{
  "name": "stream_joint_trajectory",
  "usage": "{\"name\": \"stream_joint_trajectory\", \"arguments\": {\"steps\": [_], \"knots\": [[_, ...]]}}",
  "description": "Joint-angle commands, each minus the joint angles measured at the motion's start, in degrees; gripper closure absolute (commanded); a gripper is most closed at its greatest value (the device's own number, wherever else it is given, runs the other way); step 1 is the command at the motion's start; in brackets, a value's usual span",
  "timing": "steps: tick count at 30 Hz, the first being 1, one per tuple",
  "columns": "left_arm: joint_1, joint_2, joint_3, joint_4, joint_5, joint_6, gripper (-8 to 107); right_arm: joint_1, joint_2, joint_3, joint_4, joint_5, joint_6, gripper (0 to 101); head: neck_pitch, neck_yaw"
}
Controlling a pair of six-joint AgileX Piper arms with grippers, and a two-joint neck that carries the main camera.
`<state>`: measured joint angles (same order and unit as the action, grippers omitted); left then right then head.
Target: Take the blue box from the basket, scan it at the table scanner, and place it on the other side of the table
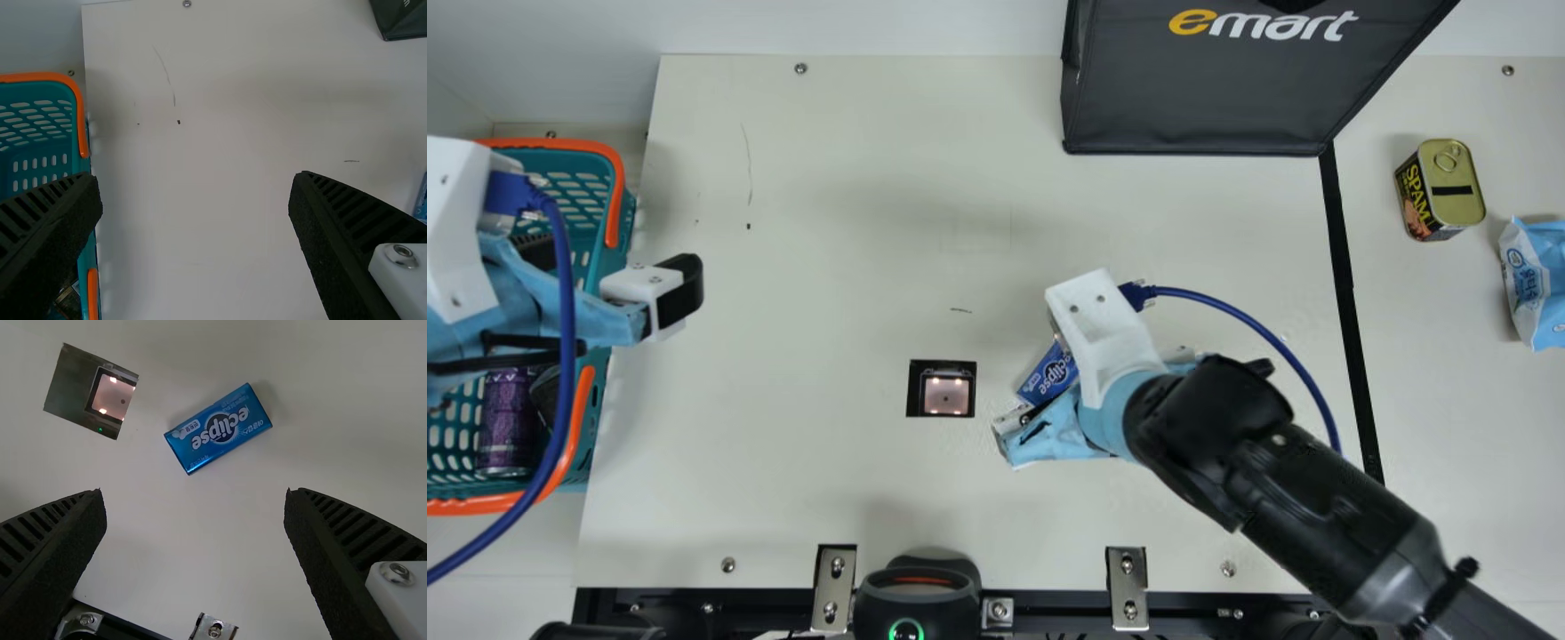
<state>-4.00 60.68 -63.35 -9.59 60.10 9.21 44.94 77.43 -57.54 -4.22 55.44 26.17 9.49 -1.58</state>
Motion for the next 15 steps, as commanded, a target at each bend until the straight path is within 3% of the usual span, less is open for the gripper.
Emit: {"name": "stream_joint_trajectory", "arguments": {"steps": [1, 7, 15], "knots": [[0.0, 0.0, 0.0, 0.0, 0.0, 0.0, 9, 0.12, 1.58, 0.03, -0.24, -0.75, 1.9, 6, -1.57, 0.0], [0.0, 0.0, 0.0, 0.0, 0.0, 0.0, 9, 0.23, 6.65, -1.03, -1.45, -2.68, 8.85, 6, -1.57, 0.0], [0.0, 0.0, 0.0, 0.0, 0.0, 0.0, 9, 0.71, 13.15, -3.57, -4.1, -2.57, 19.53, 6, -1.57, 0.0]]}}
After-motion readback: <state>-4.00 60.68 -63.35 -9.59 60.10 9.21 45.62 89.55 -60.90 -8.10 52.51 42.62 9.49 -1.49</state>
